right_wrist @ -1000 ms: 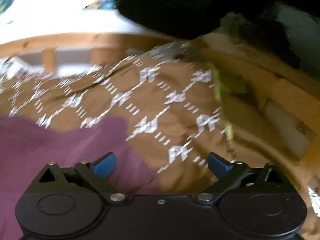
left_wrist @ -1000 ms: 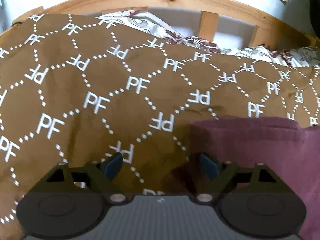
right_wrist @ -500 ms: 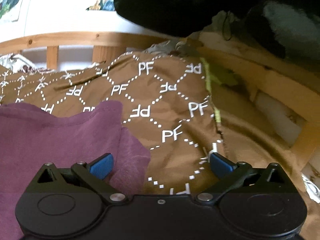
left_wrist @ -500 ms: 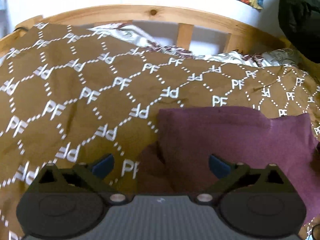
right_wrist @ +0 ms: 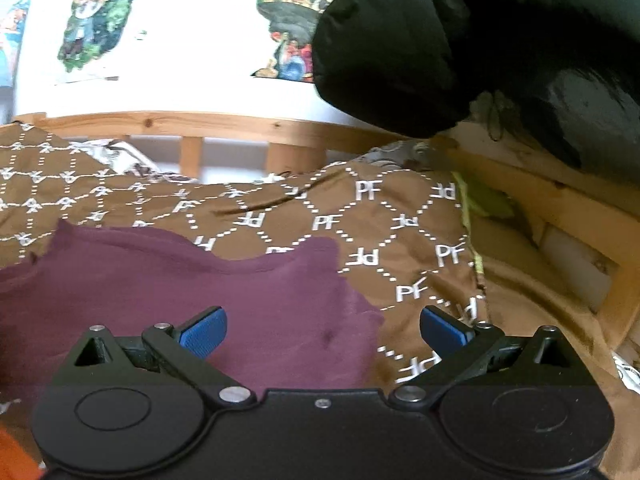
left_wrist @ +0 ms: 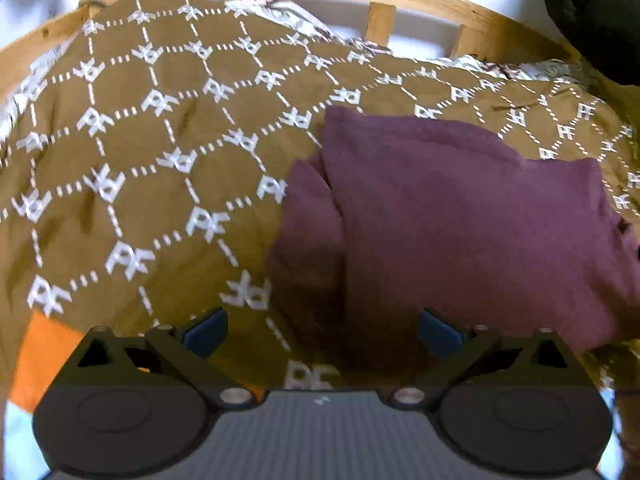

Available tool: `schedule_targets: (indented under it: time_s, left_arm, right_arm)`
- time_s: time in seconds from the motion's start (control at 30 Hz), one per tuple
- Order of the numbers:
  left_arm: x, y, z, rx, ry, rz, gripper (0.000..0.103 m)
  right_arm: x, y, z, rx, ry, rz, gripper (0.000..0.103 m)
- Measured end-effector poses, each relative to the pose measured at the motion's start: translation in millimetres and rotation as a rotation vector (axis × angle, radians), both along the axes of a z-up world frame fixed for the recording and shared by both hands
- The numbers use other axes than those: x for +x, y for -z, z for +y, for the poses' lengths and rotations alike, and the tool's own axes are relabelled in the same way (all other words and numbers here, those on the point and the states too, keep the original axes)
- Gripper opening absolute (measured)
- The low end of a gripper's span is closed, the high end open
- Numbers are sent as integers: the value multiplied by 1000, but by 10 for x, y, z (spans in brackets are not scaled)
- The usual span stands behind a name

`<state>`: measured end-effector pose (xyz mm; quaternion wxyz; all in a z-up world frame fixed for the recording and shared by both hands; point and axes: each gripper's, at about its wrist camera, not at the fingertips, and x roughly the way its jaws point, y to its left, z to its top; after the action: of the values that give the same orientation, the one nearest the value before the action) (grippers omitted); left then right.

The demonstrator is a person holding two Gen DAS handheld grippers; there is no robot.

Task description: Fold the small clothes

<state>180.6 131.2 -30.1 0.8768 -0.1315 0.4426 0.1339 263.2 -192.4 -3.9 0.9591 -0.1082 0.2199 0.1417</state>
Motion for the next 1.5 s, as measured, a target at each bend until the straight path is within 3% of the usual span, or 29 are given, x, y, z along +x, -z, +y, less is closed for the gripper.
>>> schedule_targets:
  time_s: [0.2, 0.53, 0.63, 0.9, 1.1, 1.33, 1.5]
  left_arm:
    - [-156, 79, -168, -87, 16, 11, 103]
    - [-141, 173, -270, -90, 16, 47, 103]
    - [-128, 198, -232, -134, 11, 37, 103]
    - [-67, 394, -69, -368, -84, -25, 103]
    - [62, 448, -54, -365, -187, -43, 103]
    - [209, 459, 45, -409, -224, -44, 103]
    - [237, 477, 82, -418, -215, -38, 103]
  right_arm:
    - [-401, -51, 14, 3, -26, 32, 102]
    - [-847, 8, -38, -84, -79, 52, 102]
    - [-833, 2, -15, -78, -71, 67, 102]
    - [-561, 62, 312, -67, -87, 115, 102]
    - [-284, 171, 696, -26, -85, 143, 102]
    - [-107, 315, 1103, -67, -142, 98, 102]
    - [-94, 490, 1253, -77, -155, 146, 102]
